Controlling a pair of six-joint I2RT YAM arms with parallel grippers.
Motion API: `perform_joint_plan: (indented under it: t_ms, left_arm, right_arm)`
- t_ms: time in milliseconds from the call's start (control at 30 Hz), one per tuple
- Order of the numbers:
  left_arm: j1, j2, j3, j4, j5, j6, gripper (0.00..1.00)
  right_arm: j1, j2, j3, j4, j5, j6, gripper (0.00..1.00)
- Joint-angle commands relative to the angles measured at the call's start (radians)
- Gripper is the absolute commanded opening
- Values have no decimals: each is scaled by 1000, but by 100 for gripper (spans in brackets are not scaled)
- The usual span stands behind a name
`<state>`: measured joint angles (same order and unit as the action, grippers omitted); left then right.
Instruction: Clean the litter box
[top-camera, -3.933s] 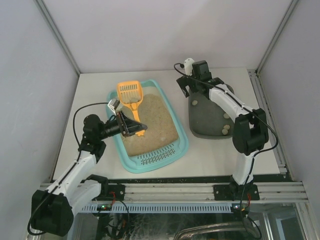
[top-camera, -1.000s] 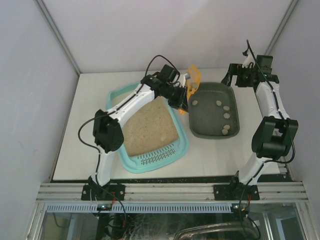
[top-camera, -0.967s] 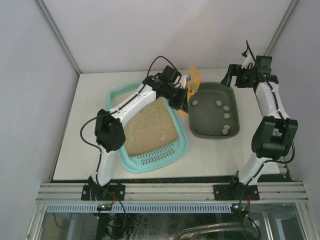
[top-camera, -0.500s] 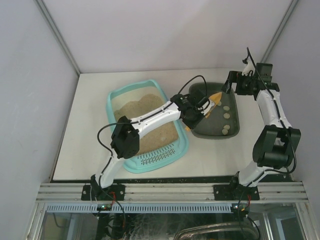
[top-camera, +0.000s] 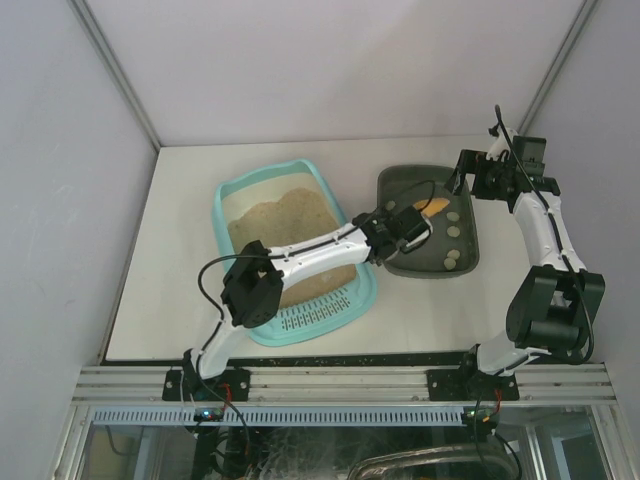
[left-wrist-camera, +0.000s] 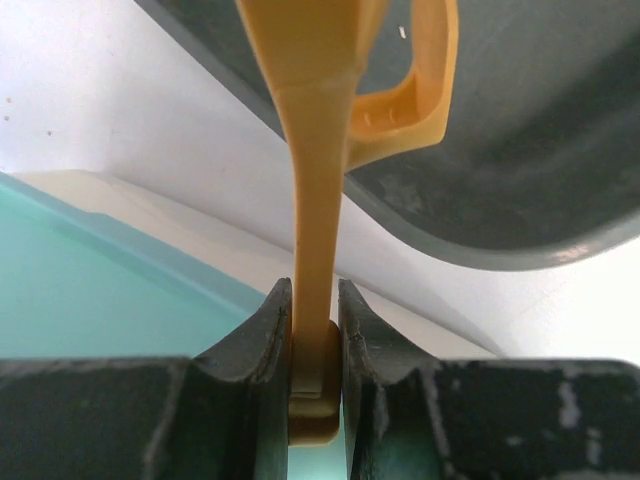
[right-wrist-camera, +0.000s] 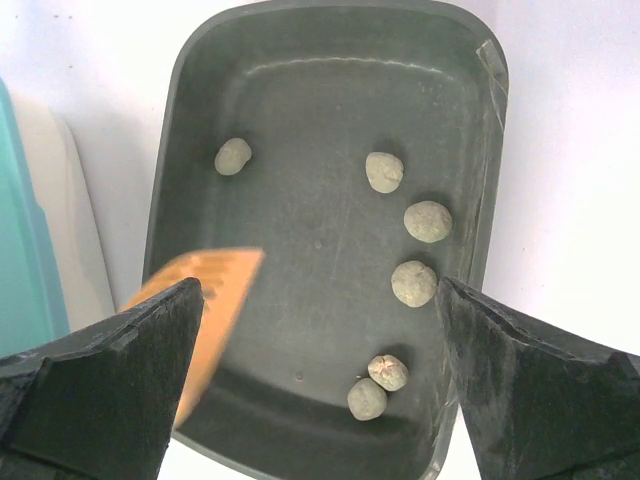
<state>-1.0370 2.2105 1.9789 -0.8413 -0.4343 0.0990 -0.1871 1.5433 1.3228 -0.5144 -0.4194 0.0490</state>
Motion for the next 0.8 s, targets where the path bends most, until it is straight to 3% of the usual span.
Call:
perform_joint_plan:
  t_ms: [0, 267, 367, 500, 633, 767]
  left_arm:
    - [-48, -70, -49, 36, -109, 71, 0]
    - [-75, -85, -29, 28, -144, 67, 0]
    - [-53, -138, 76, -70, 43, -24, 0]
    - [10, -317, 94, -44, 297, -168, 0]
    - [45, -494, -57, 16, 391, -253, 0]
    - [172, -760, -464, 288, 535, -518, 0]
  right_arm:
    - [1, -54, 3, 53, 22, 32, 100]
    - [-37, -50, -6, 72, 31, 49, 100]
    - [-51, -56, -13, 93, 53, 60, 100]
    - [-67, -59, -17, 119, 87, 57, 100]
    - [-80, -61, -19, 120, 82, 48, 100]
    - [-80, -55, -29, 132, 89, 29, 100]
